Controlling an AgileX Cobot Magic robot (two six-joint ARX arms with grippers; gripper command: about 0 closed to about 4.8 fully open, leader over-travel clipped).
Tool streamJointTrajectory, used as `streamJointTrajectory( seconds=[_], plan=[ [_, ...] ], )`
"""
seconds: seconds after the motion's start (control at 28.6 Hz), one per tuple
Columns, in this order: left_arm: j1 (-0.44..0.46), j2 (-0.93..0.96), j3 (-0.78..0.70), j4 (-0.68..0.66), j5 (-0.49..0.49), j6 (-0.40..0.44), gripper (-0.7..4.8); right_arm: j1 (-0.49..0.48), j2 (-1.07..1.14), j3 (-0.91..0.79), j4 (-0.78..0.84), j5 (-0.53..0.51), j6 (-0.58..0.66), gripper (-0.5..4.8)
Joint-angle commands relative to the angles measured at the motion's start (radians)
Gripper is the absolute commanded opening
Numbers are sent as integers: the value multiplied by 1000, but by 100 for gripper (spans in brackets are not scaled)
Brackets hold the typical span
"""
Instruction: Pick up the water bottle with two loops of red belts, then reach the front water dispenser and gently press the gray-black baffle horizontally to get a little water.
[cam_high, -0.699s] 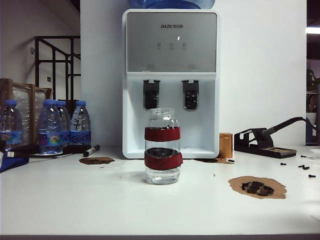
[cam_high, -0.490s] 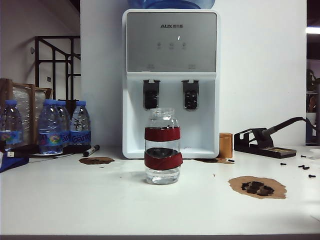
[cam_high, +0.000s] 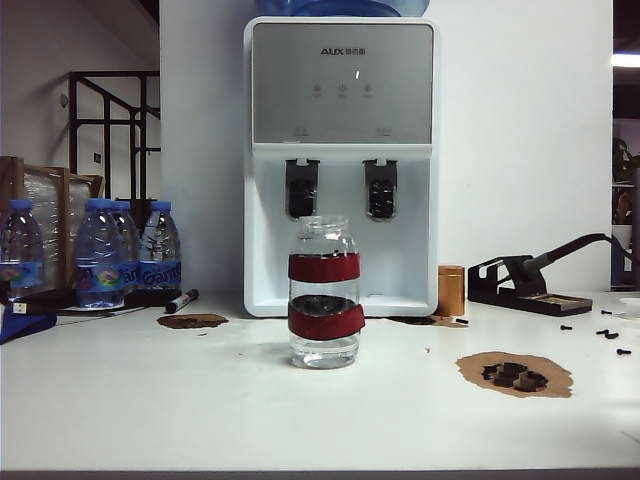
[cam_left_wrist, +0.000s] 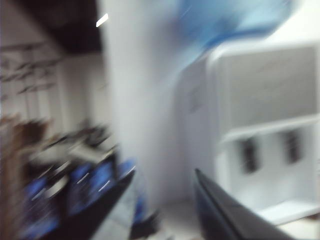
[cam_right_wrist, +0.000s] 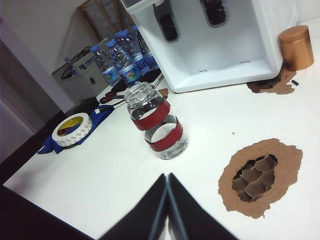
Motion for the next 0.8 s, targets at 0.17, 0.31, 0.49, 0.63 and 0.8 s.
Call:
streamJointTrajectory(
  seconds=[0.17, 0.31, 0.49, 0.63, 0.8],
  plan=[
    [-2, 116, 289, 73, 182, -232, 198, 2, 20, 154, 6, 57, 69, -3],
    [-2, 314, 454, 171, 187, -277, 228, 4, 71, 275, -11, 50, 110, -3],
    [-2, 633, 648, 211, 260, -359, 290, 45, 187, 438, -162, 49, 62, -3],
    [-10, 872, 732, 244, 517, -402, 356, 76, 282, 550, -302, 79, -56, -3],
    [-84, 1156, 745, 323, 890, -384, 479, 83, 360, 635, -402, 129, -164, -3]
  ],
)
